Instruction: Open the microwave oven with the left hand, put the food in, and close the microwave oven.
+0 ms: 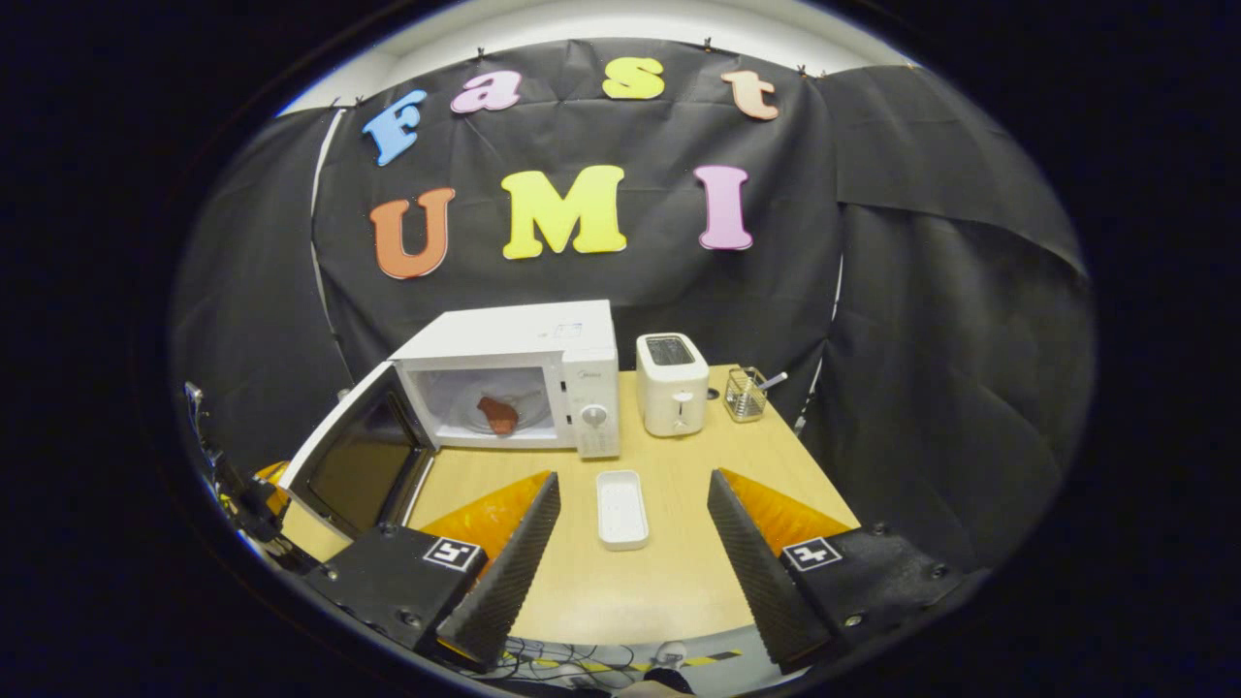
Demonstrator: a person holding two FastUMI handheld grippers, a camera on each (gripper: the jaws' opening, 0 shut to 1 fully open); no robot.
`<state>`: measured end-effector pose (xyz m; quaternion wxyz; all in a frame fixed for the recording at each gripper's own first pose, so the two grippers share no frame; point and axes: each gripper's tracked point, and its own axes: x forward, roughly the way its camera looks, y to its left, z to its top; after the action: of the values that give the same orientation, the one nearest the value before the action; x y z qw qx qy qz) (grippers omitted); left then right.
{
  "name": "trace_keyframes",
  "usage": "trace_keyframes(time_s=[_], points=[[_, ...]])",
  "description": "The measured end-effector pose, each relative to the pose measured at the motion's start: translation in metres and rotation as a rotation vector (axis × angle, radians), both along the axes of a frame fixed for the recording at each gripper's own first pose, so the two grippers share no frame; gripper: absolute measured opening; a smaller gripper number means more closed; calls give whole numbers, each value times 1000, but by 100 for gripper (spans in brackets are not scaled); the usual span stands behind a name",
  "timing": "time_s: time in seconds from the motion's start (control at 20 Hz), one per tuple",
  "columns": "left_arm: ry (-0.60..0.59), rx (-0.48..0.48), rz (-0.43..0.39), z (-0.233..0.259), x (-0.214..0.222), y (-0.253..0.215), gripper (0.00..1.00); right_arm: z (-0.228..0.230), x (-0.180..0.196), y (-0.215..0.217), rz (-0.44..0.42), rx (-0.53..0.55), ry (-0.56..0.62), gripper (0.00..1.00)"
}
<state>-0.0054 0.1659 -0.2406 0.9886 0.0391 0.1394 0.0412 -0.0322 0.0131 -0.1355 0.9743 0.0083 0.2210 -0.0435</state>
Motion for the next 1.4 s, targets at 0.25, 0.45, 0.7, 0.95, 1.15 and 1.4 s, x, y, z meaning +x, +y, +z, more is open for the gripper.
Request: trace_keyframes(time_s=[0.25, 0.45, 0.7, 0.95, 1.15, 1.4], points=[[13, -12, -91, -5, 11, -55, 0, -5, 3, -22, -25, 7, 16, 98], [28, -20, -167, -10, 21, -99, 0, -8, 7, -44, -55, 8, 24, 98], [37, -11, -259, -16, 40, -154, 0, -9, 13, -70, -86, 8, 34, 98], [29, -9, -329, -15, 66, -199, 0, -5, 22, -92, -106, 7, 34, 98], [22, -9, -363, -17, 90, -229, 0, 2, 33, -109, -120, 12, 20, 98], [14, -5, -407, -20, 118, -263, 0, 9, 40, -130, -148, 12, 9, 98]])
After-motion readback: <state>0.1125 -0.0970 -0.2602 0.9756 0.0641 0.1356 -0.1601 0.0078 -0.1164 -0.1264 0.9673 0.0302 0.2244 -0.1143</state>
